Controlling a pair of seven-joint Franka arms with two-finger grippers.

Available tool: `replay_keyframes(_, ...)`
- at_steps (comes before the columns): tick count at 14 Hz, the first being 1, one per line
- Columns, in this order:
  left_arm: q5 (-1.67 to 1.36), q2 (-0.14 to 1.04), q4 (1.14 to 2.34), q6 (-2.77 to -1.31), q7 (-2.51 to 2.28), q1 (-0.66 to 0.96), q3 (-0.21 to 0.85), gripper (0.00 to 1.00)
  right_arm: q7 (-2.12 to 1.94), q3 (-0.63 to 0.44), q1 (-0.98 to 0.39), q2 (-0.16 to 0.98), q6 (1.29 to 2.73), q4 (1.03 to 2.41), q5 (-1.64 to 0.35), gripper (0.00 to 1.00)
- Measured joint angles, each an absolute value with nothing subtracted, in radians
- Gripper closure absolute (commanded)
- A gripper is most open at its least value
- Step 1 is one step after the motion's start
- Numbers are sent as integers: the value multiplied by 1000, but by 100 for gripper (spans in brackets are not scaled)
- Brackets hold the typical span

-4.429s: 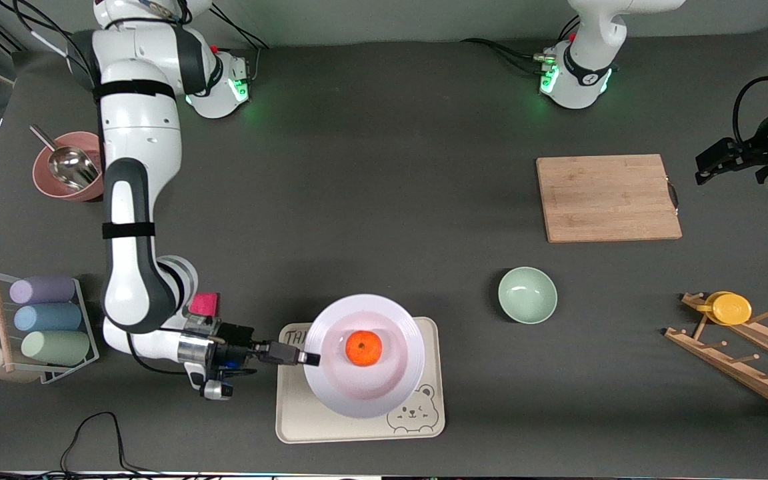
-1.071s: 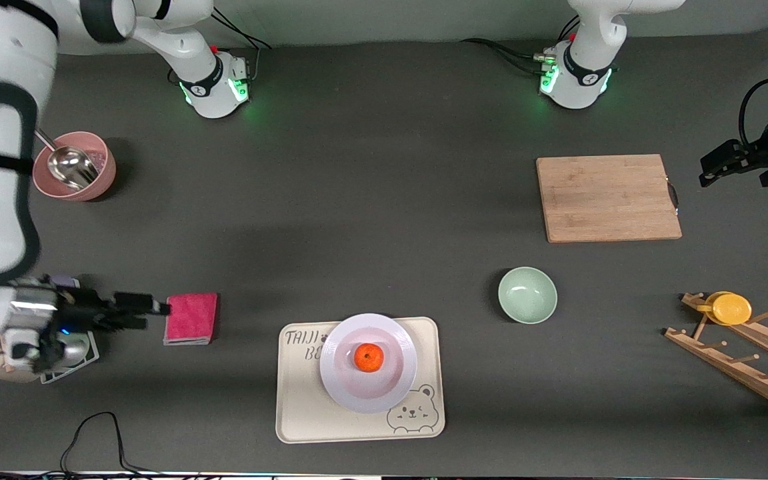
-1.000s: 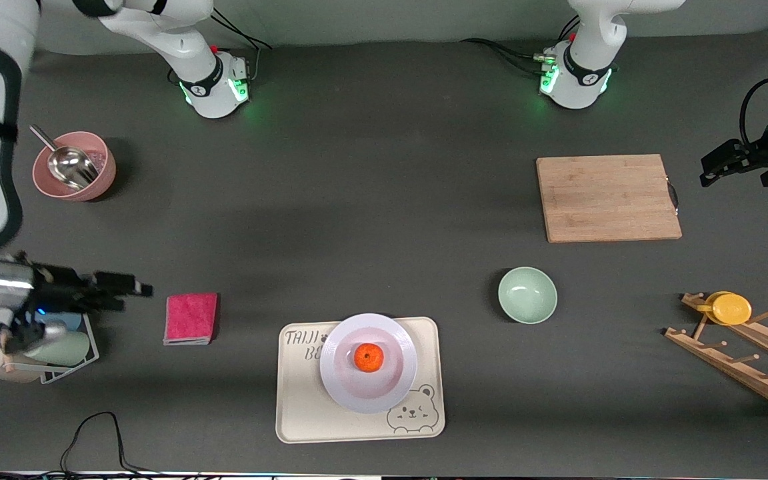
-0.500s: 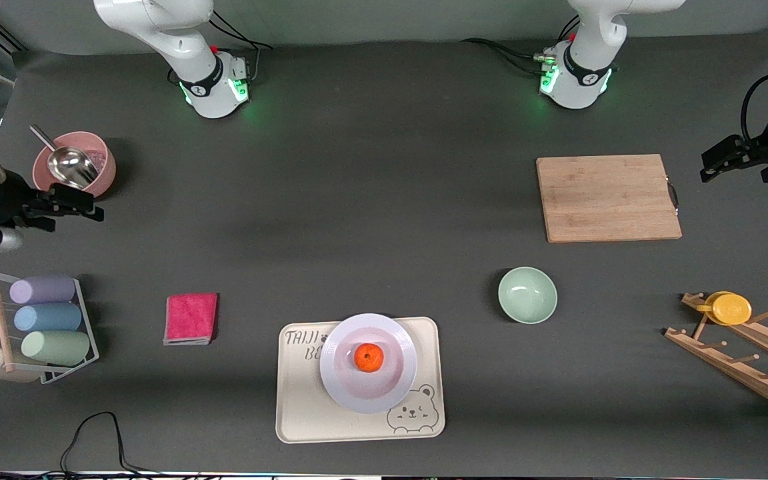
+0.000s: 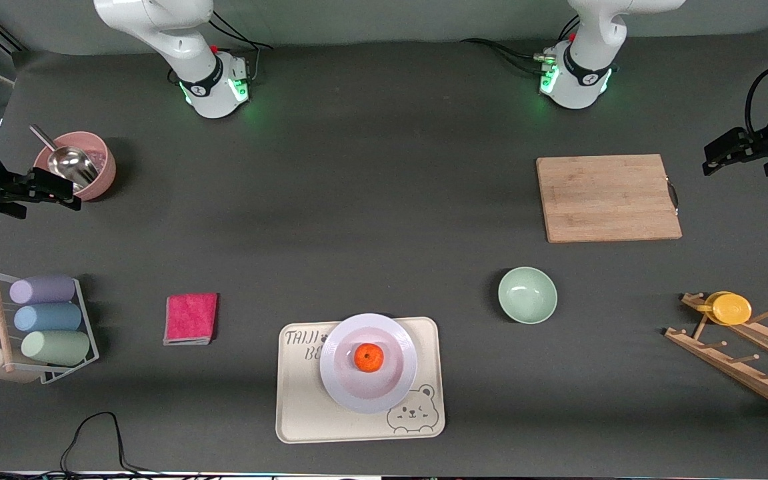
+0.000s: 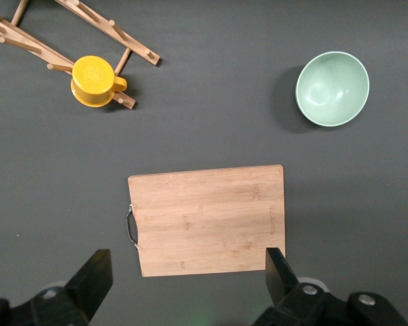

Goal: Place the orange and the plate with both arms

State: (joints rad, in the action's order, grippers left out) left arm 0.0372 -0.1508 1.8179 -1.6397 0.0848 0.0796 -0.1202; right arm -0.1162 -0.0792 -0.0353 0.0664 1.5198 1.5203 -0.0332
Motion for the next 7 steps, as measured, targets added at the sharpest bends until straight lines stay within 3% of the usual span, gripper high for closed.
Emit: replay_keyframes(7, 37, -127, 1792, -1638, 92, 81, -120, 0, -75, -75, -35, 65, 1491, 1502, -17, 0)
